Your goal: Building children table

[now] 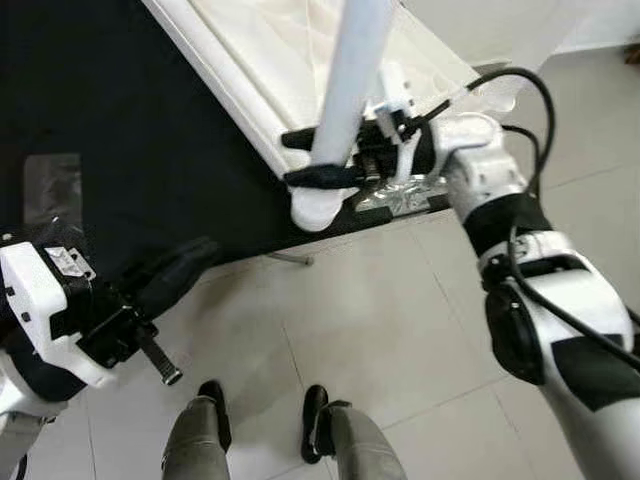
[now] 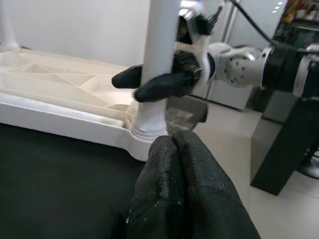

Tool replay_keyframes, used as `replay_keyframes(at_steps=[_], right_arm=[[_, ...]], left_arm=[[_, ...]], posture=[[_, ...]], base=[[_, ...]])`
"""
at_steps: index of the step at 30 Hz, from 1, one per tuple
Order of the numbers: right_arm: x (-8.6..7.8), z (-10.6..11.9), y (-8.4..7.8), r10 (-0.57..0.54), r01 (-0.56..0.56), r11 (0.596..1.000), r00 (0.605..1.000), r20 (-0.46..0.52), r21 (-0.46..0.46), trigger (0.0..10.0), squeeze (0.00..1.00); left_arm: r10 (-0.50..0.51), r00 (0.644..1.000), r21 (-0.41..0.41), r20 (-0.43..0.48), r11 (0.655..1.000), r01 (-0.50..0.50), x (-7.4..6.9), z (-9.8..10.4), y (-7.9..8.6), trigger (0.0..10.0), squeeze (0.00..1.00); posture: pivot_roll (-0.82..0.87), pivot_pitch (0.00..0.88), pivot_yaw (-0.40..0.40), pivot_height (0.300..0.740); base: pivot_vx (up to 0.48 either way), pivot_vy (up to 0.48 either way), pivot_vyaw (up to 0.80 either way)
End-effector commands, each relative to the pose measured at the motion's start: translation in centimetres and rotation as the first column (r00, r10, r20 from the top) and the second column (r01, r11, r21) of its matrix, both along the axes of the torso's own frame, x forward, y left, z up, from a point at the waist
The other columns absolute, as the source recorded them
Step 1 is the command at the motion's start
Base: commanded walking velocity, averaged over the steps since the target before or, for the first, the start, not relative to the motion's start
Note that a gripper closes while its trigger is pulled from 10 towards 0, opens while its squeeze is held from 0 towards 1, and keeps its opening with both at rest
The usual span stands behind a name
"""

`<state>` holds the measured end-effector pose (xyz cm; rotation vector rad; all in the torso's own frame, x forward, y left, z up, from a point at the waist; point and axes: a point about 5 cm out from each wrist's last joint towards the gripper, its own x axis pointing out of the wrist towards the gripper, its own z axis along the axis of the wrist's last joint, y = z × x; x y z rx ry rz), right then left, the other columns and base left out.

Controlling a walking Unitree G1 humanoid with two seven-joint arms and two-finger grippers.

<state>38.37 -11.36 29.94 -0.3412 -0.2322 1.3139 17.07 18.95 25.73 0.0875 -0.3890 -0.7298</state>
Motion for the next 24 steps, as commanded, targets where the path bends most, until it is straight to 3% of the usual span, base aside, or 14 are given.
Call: replay_keyframes(at_steps=[1,2,3,4,6,7,8,9,14,15,20,21,23,24], right_arm=[[0.7,-4.4,-1.8,-0.236,0.226,0.970,0.964,-0.126,-0.091,0.0,0.00],[0.7,-4.4,-1.8,-0.236,0.226,0.970,0.964,-0.126,-0.091,0.0,0.00],[0.9,-7.4,-1.8,-0.491,0.494,0.869,0.852,-0.182,-0.031,0.0,0.00],[0.9,-7.4,-1.8,-0.491,0.494,0.869,0.852,-0.182,-0.031,0.0,0.00],[-2.8,-13.4,-0.5,-0.738,0.761,0.647,0.615,-0.279,-0.032,0.0,0.00],[-4.3,-14.3,-0.1,-0.773,0.801,0.598,0.566,-0.286,-0.032,0.0,0.00],[-4.3,-14.3,-0.1,-0.773,0.801,0.598,0.566,-0.286,-0.032,0.0,0.00],[-4.5,-13.7,1.9,-0.753,0.791,0.611,0.589,-0.292,0.020,0.0,0.00],[-3.3,-12.2,3.6,-0.726,0.772,0.632,0.620,-0.297,0.065,0.0,0.00],[-2.7,-11.5,3.9,-0.724,0.766,0.638,0.630,-0.281,0.076,10.0,0.00],[-0.2,-8.2,3.5,-0.725,0.751,0.648,0.659,-0.203,0.124,10.0,0.00],[-0.3,-7.5,3.3,-0.723,0.751,0.644,0.660,-0.206,0.145,10.0,0.98],[-0.3,-6.8,3.2,-0.719,0.746,0.647,0.665,-0.199,0.158,10.0,1.00],[-0.1,-5.3,3.2,-0.666,0.695,0.693,0.719,-0.198,0.190,10.0,1.00]], left_arm=[[-0.046,0.999,0.006,-0.016,0.999,0.046,-0.5,-0.2,-0.6,10.0,0.00],[-0.046,0.999,0.006,-0.016,0.999,0.046,-0.5,-0.2,-0.6,10.0,0.00],[-0.055,0.998,0.006,-0.022,0.998,0.055,-0.5,-0.3,-0.6,10.0,0.00],[-0.055,0.998,0.006,-0.022,0.998,0.055,-0.5,-0.3,-0.6,10.0,0.00],[-0.073,0.997,0.002,-0.035,0.997,0.074,-0.5,-0.3,-0.4,10.0,0.00],[-0.079,0.996,0.001,-0.038,0.997,0.079,-0.5,-0.3,-0.4,10.0,0.00],[-0.079,0.996,0.001,-0.038,0.997,0.079,-0.5,-0.3,-0.4,10.0,0.00],[-0.097,0.994,-0.003,-0.046,0.995,0.097,-0.3,-0.4,-0.5,10.0,0.00],[-0.112,0.992,-0.005,-0.050,0.994,0.111,-0.1,-0.6,-0.7,10.0,0.00],[-0.116,0.992,-0.006,-0.049,0.993,0.116,-0.1,-0.5,-0.8,10.0,0.00],[-0.123,0.991,-0.006,-0.048,0.992,0.123,-0.2,-0.6,-1.0,10.0,0.00],[-0.125,0.991,-0.006,-0.049,0.992,0.125,-0.2,-0.6,-1.0,10.0,0.00],[-0.126,0.991,-0.005,-0.050,0.992,0.126,-0.2,-0.6,-1.0,10.0,0.00],[-0.128,0.990,0.000,-0.054,0.992,0.128,-0.1,-0.7,-1.1,10.0,0.00]], posture=[[0.14,0.382,-0.207,0.740],[0.14,0.382,-0.207,0.740],[0.16,0.386,-0.205,0.740],[0.16,0.386,-0.205,0.740],[0.14,0.385,-0.176,0.740],[0.14,0.385,-0.176,0.740],[0.14,0.385,-0.176,0.740],[0.14,0.372,-0.153,0.740],[0.14,0.366,-0.153,0.740],[0.14,0.361,-0.158,0.740],[0.14,0.356,-0.165,0.740],[0.14,0.356,-0.165,0.740],[0.14,0.356,-0.165,0.740],[0.14,0.356,-0.166,0.740]], base=[[0.000,0.000,0.00],[0.000,0.000,0.00],[0.000,0.000,0.00],[0.000,0.000,0.00],[0.000,0.000,0.00],[0.000,0.000,0.00],[0.000,0.000,0.00],[0.000,0.000,0.00],[0.000,0.000,0.00],[0.000,0.000,0.00],[0.000,0.000,0.00],[0.000,0.000,0.00],[0.000,0.000,0.00],[0.000,0.000,0.00]])
